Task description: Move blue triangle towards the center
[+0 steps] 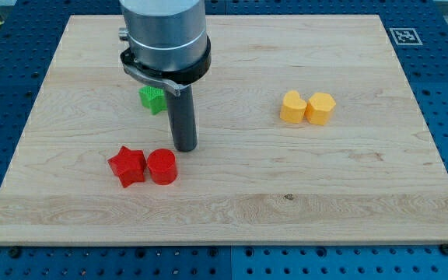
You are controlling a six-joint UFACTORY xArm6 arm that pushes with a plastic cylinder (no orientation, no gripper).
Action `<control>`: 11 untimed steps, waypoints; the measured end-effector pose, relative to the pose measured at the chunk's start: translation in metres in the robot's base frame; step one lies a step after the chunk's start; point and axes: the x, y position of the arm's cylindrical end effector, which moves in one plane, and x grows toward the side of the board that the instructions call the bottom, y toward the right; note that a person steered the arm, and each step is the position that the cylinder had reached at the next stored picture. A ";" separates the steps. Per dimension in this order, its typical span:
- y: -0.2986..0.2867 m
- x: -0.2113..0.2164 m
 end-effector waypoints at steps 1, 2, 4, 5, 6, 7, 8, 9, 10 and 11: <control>0.000 -0.011; 0.000 -0.014; -0.066 -0.043; -0.082 -0.070; -0.130 -0.094; -0.150 -0.112; -0.170 -0.142; -0.188 -0.177; -0.189 -0.204; -0.170 -0.221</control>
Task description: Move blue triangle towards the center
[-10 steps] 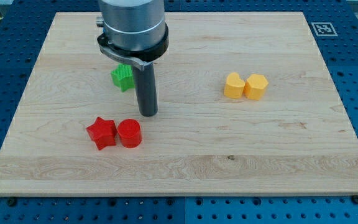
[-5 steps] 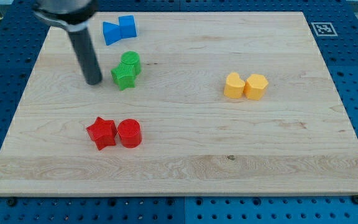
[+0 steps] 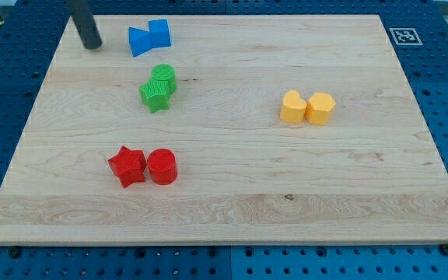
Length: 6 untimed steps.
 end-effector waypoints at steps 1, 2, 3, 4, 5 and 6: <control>0.032 -0.004; 0.094 -0.004; 0.141 0.000; 0.130 0.009; 0.098 0.009; 0.134 0.048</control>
